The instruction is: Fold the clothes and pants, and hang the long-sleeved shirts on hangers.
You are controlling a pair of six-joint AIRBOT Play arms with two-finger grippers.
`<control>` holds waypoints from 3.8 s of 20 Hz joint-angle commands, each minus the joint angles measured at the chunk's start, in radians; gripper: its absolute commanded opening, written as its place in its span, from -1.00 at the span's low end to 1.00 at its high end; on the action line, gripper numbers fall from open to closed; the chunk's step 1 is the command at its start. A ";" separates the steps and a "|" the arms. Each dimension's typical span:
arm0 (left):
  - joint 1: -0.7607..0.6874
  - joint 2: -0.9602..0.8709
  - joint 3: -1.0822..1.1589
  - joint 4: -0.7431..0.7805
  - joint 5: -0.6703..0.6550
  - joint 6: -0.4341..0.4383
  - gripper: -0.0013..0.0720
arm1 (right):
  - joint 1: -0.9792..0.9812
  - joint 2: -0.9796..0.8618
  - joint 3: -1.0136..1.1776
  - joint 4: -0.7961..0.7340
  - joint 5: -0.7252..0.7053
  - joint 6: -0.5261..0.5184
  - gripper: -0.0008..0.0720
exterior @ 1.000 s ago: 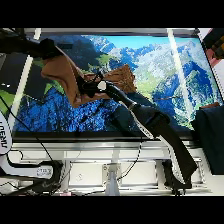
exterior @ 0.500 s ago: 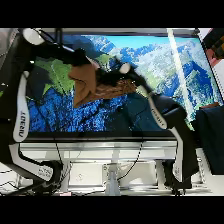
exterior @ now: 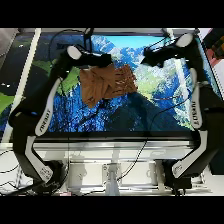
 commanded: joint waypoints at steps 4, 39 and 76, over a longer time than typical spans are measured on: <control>-0.115 -0.100 0.000 0.000 0.186 0.000 -0.92 | -0.047 0.100 0.000 -0.074 0.029 -0.067 -0.88; -0.139 -0.104 0.000 0.525 -0.062 -0.258 -0.92 | -0.047 0.074 -0.056 -0.300 -0.127 -0.219 -0.88; -0.104 -0.167 0.000 0.467 -0.081 -0.477 -0.92 | -0.046 0.073 -0.056 -0.231 -0.128 -0.241 -0.88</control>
